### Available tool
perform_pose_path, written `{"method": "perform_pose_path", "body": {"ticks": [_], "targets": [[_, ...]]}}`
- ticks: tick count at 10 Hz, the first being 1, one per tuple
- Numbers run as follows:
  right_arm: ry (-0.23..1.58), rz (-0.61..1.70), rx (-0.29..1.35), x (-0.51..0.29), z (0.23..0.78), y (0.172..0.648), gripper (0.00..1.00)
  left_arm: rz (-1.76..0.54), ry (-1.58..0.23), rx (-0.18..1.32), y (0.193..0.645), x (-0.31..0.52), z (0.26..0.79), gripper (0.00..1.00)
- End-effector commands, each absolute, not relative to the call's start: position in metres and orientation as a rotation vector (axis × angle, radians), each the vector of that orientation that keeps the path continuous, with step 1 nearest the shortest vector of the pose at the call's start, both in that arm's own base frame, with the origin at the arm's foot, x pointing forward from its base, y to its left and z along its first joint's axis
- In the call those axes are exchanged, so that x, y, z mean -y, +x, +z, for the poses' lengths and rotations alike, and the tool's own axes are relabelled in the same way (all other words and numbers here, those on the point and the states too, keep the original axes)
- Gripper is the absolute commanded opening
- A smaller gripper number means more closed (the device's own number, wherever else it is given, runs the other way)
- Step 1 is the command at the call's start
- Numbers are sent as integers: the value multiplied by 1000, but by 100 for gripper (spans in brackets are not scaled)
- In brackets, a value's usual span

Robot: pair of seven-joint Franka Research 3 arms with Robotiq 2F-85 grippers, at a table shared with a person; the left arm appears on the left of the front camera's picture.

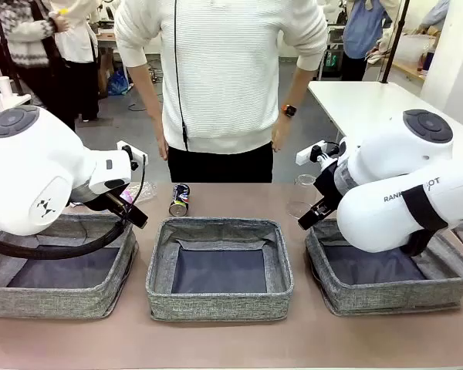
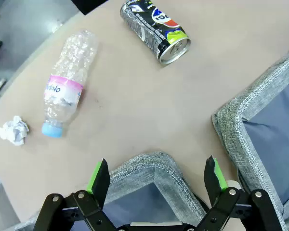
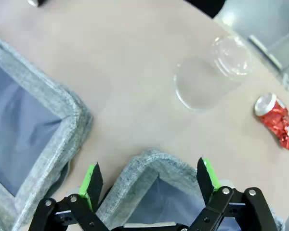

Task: Sort the waste into the appropriate baskets.
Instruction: Pick up the waste item pointed out by the person.

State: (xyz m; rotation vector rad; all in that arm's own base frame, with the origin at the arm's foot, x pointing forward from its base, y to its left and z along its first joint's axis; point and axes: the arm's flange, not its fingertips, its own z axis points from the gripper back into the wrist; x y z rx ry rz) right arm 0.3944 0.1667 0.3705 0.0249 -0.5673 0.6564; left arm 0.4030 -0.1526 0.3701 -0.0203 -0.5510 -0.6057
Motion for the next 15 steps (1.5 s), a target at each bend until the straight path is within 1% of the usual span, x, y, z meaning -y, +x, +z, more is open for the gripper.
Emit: {"method": "perform_pose_path", "body": {"ticks": [1, 10, 11, 12, 13, 14, 15], "targets": [[25, 656, 568, -167, 371, 394, 100, -606, -20, 551, 403, 153, 370, 100], [24, 657, 567, -167, 370, 394, 100, -608, -19, 551, 403, 153, 370, 100], [26, 672, 631, -159, 402, 380, 100, -654, 17, 558, 388, 145, 397, 100], [33, 726, 714, -139, 451, 353, 100, -682, 24, 635, 356, 136, 446, 100], [19, 738, 773, -116, 491, 322, 100, -698, 73, 668, 315, 140, 491, 100], [33, 742, 801, -95, 515, 292, 100, -692, 106, 728, 276, 134, 520, 100], [58, 731, 780, -79, 524, 266, 100, -713, 134, 756, 244, 141, 530, 100]]}}
